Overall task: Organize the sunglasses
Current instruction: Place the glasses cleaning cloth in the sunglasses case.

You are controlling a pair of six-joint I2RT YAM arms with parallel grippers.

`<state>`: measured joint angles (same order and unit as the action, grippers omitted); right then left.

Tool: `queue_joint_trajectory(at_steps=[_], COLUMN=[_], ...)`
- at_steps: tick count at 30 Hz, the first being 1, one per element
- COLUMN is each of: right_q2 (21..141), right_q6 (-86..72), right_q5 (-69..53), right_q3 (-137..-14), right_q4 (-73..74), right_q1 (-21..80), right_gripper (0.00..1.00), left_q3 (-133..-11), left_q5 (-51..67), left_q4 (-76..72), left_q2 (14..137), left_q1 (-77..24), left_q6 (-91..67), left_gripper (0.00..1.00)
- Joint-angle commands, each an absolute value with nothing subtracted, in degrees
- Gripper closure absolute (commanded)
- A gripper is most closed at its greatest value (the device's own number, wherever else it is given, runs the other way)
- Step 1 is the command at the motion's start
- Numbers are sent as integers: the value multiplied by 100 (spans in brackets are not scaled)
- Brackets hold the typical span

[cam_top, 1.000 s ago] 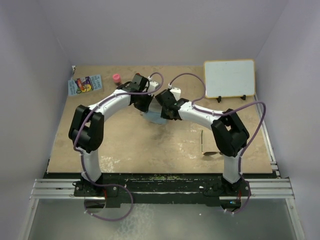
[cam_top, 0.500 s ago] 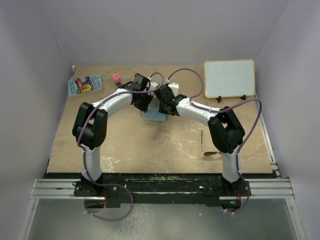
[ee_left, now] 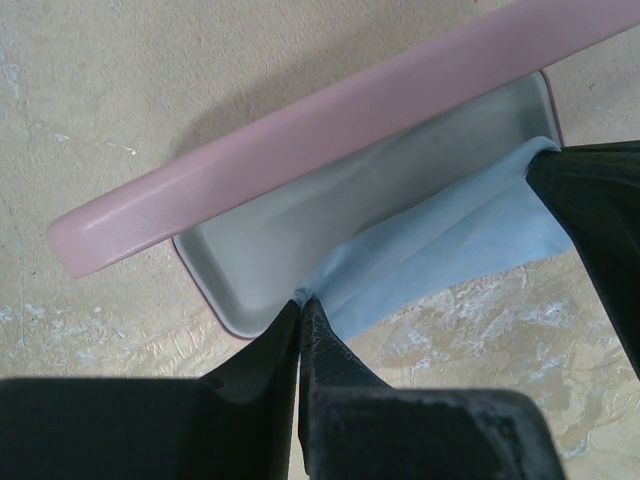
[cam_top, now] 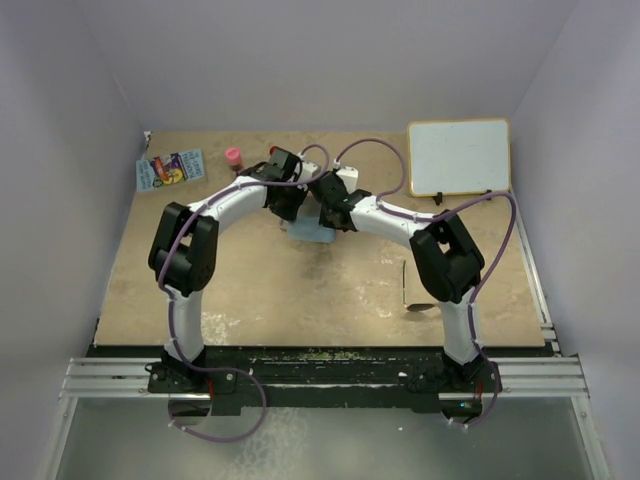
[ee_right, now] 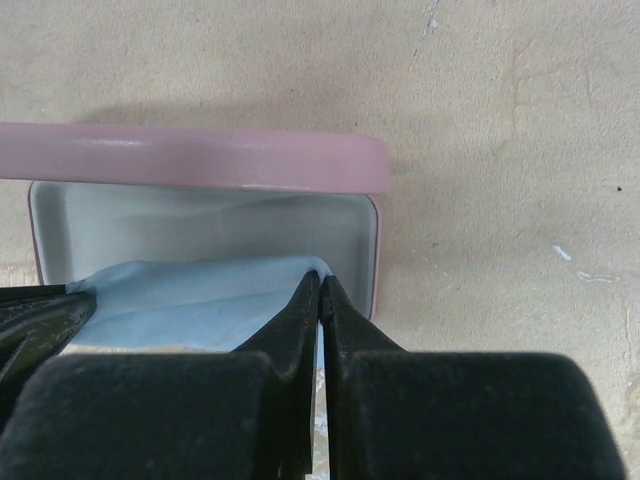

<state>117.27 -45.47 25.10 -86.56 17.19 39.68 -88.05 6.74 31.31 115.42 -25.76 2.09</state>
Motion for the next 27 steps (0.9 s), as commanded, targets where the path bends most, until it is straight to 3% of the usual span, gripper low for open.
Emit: queue_joint_trajectory(at_steps=[1, 27], right_q2=[11501, 11959], right_q6=[-4581, -4426], right_q5=[2804, 2610], right_q3=[-8721, -8995], right_q4=[1557, 1466], right_q1=[3916, 3784], right_gripper=[100, 100], left_q3=[-9082, -9501], left_q5=[650, 338], left_q4=[2938, 2893], left_q2=[11533, 11896], left_q1=[-2537, -2533], left_q6=[122, 171], left_gripper=[96, 96])
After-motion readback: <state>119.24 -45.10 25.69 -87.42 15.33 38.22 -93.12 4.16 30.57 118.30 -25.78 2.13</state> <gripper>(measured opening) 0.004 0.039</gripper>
